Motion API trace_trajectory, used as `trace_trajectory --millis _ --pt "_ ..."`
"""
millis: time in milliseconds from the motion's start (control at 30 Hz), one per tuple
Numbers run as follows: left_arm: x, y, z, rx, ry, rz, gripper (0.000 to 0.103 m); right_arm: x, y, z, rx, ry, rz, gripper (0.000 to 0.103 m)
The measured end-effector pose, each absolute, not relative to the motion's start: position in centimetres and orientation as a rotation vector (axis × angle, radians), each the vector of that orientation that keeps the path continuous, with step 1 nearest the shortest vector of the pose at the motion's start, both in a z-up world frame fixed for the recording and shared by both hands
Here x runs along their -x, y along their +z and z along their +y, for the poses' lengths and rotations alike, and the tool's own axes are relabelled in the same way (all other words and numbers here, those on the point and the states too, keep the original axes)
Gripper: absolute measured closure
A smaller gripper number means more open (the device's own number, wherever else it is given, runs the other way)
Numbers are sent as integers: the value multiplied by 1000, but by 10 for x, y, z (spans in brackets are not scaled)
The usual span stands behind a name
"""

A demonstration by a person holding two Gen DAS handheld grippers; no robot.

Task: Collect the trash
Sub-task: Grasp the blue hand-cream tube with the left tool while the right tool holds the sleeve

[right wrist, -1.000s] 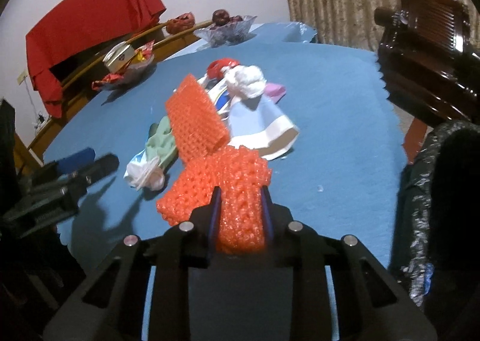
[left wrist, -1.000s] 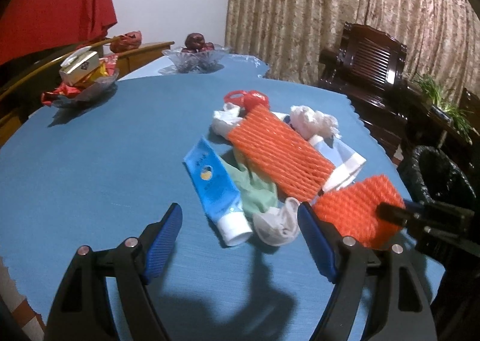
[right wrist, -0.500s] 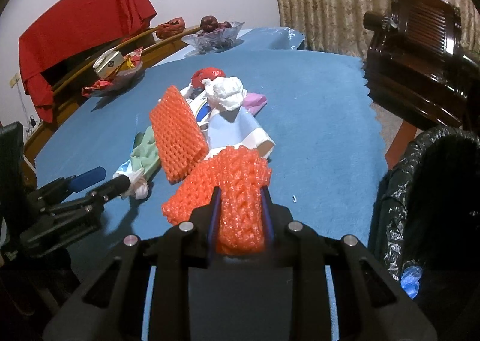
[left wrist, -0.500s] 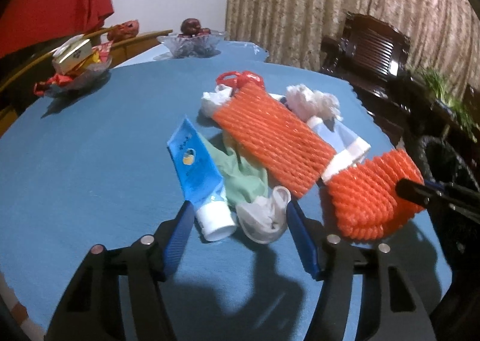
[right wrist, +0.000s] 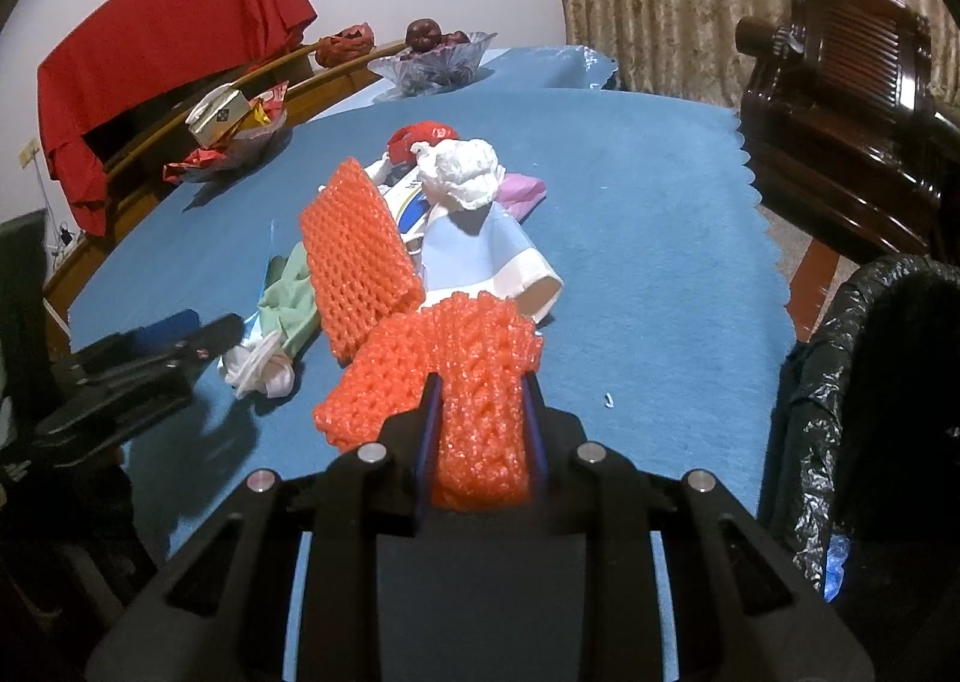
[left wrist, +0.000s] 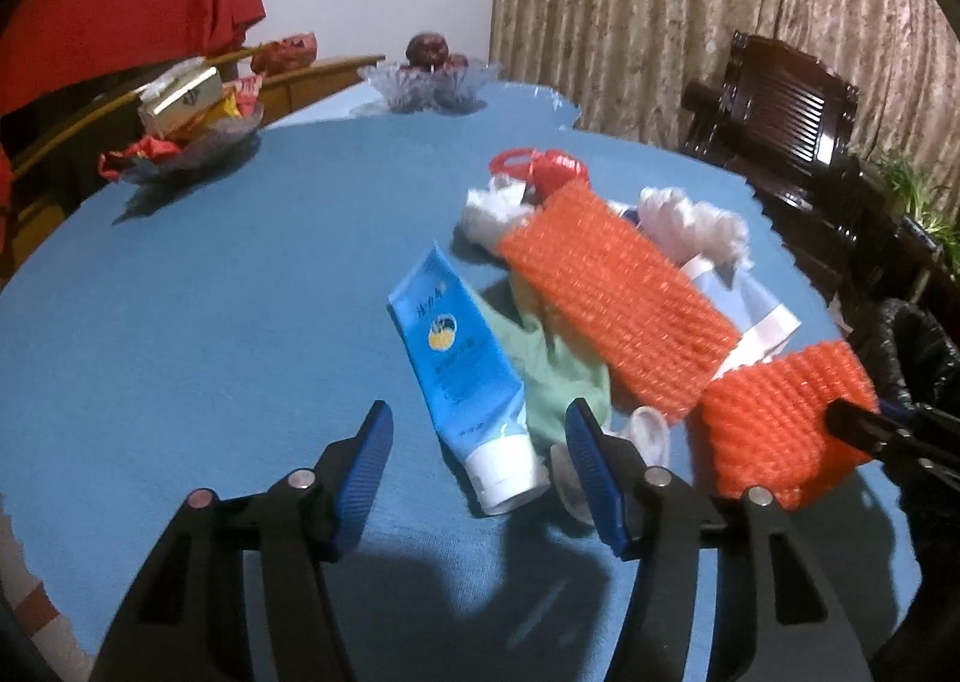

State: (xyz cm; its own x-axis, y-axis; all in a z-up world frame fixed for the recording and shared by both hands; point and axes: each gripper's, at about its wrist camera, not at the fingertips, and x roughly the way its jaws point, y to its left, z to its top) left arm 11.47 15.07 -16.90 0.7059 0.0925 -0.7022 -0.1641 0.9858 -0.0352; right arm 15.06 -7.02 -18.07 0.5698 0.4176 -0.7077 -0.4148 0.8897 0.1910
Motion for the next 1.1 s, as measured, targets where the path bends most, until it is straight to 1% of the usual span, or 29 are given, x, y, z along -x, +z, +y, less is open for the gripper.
trace_trajectory --millis 200,533,733,767,800,867,933,967,1067,1100 --pt "-121 -181 157 97 146 810 46 -152 -183 -69 0 488 836 78" --pt "-98 -174 188 160 216 777 46 -152 -184 -69 0 488 836 78" --pt "-112 -182 187 171 195 810 46 -152 -186 -69 5 488 839 77" --pt "-115 -186 188 172 209 829 49 -152 -186 -69 7 488 840 77" --pt "-118 -190 189 178 215 844 54 -152 -186 -69 8 487 840 77" --pt "-120 -193 192 193 222 843 57 -153 -186 -68 10 487 841 77" --pt "-122 -193 193 184 217 838 62 -153 -186 -68 7 486 844 77" --pt "-123 -193 193 187 204 835 68 -153 -186 -67 5 486 845 77" --pt "-123 -190 194 186 186 834 74 -153 -183 -66 3 495 843 78" --pt "-122 -187 194 183 184 827 74 -152 -180 -64 1 501 840 79"
